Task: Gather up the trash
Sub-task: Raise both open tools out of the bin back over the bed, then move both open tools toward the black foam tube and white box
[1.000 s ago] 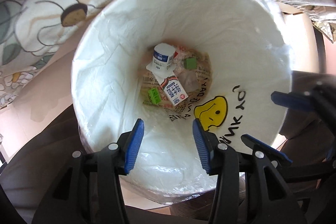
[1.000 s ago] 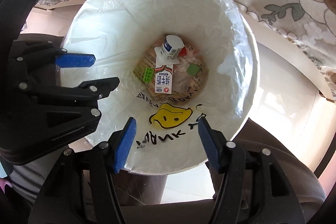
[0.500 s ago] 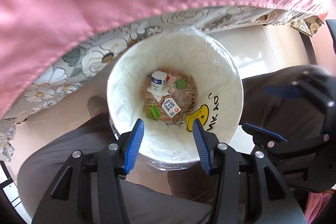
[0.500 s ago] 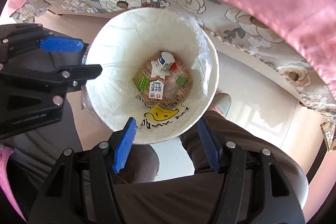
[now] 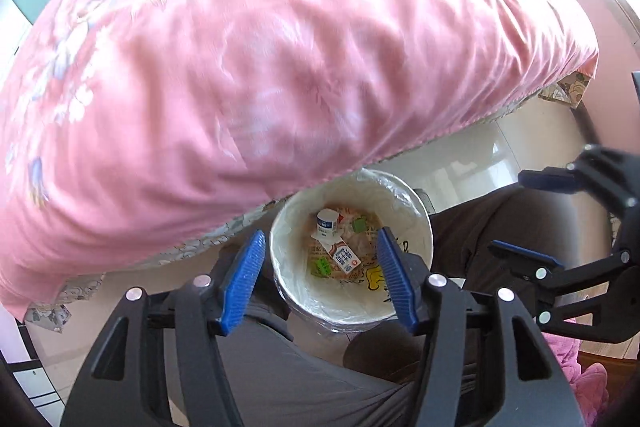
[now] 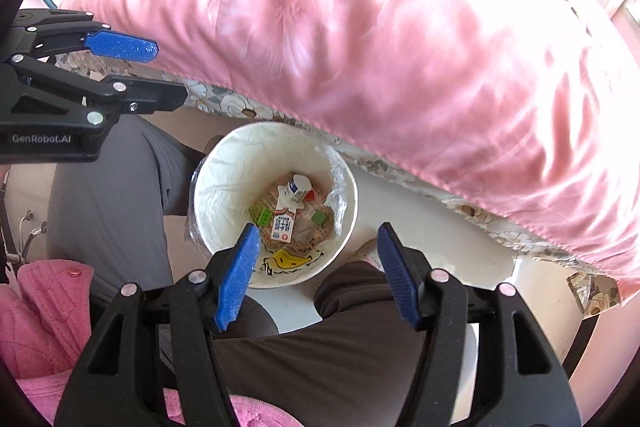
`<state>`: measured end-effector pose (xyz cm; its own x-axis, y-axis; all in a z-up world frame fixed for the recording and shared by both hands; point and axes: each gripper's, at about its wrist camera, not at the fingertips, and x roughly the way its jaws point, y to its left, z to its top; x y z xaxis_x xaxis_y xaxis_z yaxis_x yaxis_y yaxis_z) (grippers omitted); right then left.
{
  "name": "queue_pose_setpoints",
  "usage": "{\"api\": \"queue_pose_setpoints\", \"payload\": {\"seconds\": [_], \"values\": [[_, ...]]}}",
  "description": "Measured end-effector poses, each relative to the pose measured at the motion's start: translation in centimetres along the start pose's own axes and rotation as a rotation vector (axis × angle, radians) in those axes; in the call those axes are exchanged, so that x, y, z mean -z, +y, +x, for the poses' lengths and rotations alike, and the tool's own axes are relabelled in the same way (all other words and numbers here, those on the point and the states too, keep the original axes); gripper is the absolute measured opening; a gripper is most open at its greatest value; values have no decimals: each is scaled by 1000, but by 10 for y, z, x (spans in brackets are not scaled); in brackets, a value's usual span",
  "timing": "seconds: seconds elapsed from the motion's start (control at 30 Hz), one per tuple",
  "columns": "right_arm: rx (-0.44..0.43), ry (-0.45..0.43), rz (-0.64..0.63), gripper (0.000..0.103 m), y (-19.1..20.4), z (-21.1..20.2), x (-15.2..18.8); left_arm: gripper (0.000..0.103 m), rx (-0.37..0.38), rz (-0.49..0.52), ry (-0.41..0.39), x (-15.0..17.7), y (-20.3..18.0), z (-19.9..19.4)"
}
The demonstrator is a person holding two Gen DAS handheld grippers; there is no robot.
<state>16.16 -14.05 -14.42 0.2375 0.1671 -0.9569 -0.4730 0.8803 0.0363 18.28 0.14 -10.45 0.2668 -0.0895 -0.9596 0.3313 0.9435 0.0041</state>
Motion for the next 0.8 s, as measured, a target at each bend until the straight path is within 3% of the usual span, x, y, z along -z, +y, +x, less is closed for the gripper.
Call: {"api": "queue_pose_setpoints", "payload": {"seconds": [0.07,0.3,0.43,0.8], "values": [[15,-42,-8,72,-6,-21,-5,66,-11,7,-33,-13,1,-18],[83,-140,-25,72,-29,-82,-29,78,-66,24,-149,-66,4,-78],[107,-191,-38,76,-42,-115,-44,88,-61,44,-189,-101,3,-103],[159,-332,-57,80,-91,-172,-106,90,-115,89,-272,-205,10,-137]]}}
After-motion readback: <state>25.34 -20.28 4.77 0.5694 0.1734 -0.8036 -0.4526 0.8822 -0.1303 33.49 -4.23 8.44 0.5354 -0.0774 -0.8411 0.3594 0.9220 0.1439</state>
